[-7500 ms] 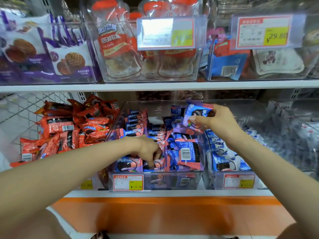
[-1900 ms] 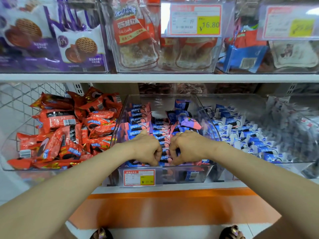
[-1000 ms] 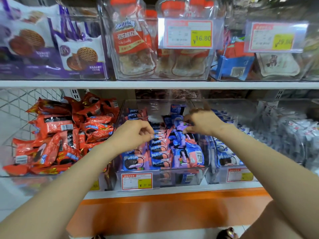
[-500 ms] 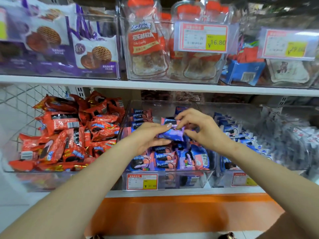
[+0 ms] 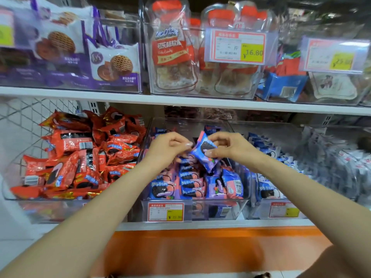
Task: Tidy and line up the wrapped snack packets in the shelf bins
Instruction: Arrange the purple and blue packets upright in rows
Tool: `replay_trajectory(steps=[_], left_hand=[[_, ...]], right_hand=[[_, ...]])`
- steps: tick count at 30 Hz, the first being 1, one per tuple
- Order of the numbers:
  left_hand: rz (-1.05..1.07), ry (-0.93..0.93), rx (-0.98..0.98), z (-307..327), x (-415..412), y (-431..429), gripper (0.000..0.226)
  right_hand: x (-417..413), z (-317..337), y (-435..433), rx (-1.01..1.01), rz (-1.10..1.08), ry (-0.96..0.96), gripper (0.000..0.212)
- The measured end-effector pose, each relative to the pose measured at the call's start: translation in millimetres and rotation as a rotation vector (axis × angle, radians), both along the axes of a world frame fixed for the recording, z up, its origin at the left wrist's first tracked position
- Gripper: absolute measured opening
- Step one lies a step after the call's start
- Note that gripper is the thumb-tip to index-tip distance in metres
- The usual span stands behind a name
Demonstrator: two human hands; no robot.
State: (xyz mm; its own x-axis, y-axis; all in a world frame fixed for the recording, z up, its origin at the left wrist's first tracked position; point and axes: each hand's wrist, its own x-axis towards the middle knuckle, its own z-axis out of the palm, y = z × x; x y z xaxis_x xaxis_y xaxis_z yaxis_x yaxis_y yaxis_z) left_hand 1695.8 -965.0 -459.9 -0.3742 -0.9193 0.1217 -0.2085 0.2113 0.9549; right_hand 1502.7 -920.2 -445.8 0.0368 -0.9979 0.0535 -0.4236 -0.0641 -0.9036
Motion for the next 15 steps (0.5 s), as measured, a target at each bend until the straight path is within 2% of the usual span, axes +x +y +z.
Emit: replay_trajectory(steps=[2, 4, 8, 10, 12, 15], left_hand=[[0.135, -0.13, -0.142, 2, 13, -7, 0.009], [0.177, -0.306, -0.248, 3, 26, -11, 0.001], [0.097, -0.584, -0.423, -7, 36, -8, 0.007], [0.028, -0.698, -0.494, -11, 38, -7, 0.013], [-0.009, -0.739, -0.522, -12, 41, -9, 0.016], [-0.032, -0.693, -0.54, -12, 44, -11, 0.015]], right_hand=[[-5, 6, -20, -0.106, -0.146, 0.088, 0.025], [-9, 11, -51, -0.179, -0.189, 0.204, 0.027], [11, 13, -106, -0.174, -0.156, 0.556, 0.043], [20, 3, -128, -0.198, -0.139, 0.607, 0.041], [23, -10, -145, -0.19, -0.138, 0.67, 0.043], [18, -24, -158, -0.182, -0.121, 0.808, 0.047]])
